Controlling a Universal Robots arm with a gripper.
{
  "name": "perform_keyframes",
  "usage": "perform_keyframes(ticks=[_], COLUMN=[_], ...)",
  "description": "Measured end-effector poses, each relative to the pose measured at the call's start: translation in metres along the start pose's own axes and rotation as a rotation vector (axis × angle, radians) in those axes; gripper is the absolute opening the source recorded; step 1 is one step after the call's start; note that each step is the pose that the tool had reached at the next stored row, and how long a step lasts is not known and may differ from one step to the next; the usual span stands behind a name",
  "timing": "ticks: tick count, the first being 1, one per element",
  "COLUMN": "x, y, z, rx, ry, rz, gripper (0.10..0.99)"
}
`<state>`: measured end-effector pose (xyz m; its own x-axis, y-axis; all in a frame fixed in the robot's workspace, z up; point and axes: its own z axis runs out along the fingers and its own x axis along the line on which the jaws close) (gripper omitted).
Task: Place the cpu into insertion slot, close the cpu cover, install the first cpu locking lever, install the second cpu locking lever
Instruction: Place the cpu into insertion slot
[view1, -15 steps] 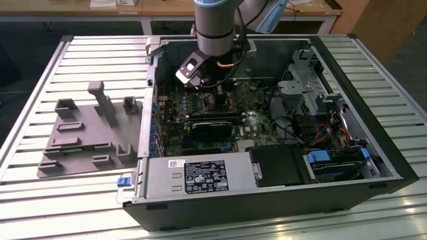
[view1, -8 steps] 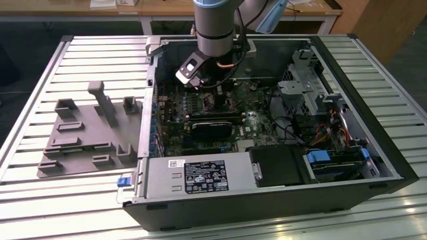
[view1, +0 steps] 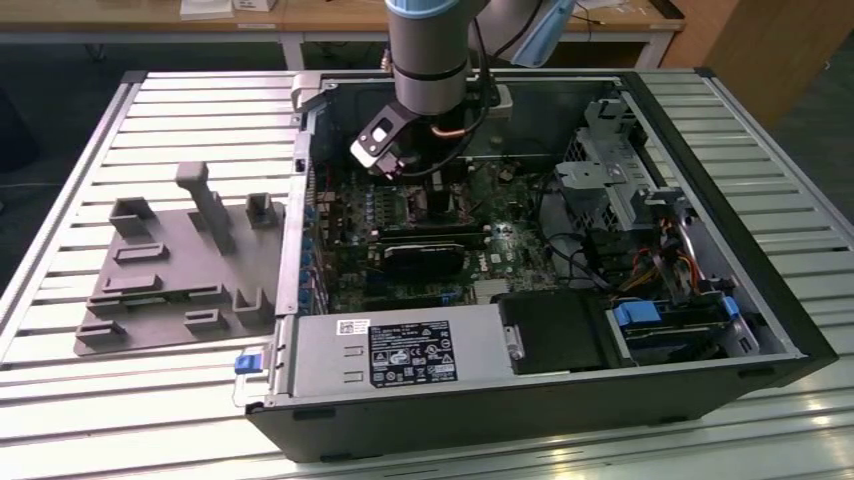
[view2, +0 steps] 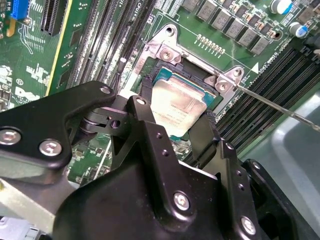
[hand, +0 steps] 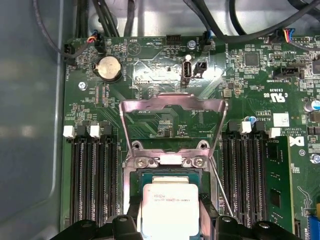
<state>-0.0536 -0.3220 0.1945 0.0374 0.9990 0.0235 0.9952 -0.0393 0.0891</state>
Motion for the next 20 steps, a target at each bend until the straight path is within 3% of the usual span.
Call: perform_keyframes(ticks=[9, 20], x=[0.0000, 0.0000], y=[0.0000, -0.0002], z=[0.0007, 0.0028], rx=[0.001, 0.001], ry=[0.0035, 0.0036], rz=[-0.039, -0.040], gripper=[0.537, 0.537])
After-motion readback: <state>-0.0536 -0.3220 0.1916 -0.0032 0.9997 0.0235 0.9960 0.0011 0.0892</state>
